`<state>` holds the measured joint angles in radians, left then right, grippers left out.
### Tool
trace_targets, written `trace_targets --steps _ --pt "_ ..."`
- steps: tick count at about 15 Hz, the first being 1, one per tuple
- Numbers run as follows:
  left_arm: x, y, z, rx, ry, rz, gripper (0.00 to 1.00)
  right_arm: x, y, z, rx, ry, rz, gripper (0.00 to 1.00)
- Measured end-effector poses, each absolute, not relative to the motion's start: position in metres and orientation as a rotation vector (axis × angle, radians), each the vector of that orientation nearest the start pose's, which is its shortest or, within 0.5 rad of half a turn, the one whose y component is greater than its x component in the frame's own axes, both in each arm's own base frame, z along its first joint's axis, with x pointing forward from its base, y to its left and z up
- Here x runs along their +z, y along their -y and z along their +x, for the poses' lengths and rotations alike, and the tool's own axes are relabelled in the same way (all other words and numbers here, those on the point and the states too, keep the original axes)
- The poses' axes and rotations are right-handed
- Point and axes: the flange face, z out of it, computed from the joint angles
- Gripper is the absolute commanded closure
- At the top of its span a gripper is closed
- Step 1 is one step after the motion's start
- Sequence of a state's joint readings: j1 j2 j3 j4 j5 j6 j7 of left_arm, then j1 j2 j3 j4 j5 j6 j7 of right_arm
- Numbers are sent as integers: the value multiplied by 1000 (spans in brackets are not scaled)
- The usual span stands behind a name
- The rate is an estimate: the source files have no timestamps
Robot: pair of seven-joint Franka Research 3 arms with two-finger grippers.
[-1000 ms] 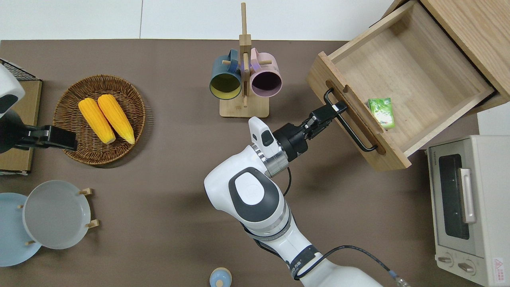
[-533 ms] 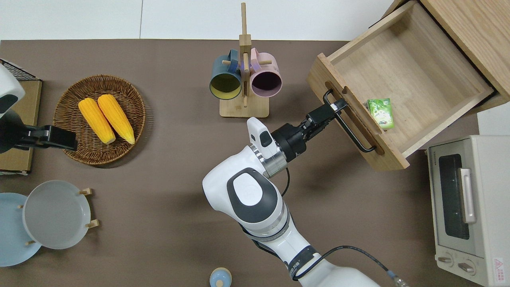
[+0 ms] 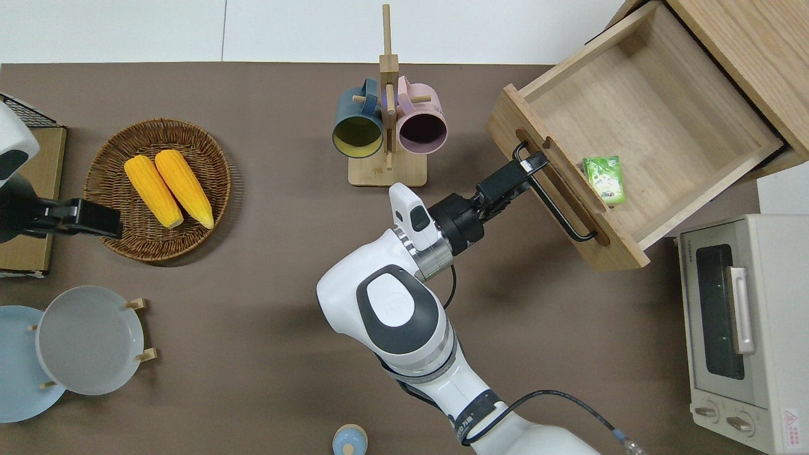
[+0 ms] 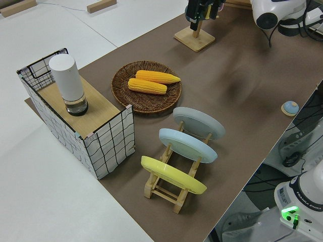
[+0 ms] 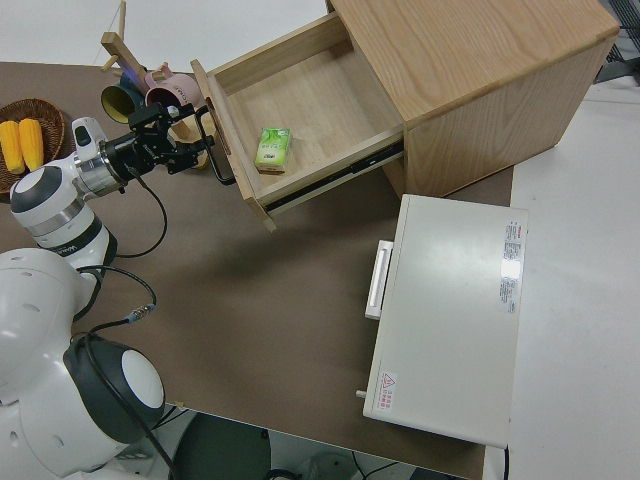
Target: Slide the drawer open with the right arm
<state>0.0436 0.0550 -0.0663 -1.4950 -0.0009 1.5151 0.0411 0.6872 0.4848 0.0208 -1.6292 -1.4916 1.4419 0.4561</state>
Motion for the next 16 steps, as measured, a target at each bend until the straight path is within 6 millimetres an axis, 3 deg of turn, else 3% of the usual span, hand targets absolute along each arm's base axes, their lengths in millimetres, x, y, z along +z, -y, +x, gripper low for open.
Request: trace_targets --steps 6,16 --pt "625 12 566 55 -100 -3144 7 403 -342 563 350 -467 1625 15" --pt "625 12 566 55 -100 -3144 7 448 -401 533 400 -450 1840 15"
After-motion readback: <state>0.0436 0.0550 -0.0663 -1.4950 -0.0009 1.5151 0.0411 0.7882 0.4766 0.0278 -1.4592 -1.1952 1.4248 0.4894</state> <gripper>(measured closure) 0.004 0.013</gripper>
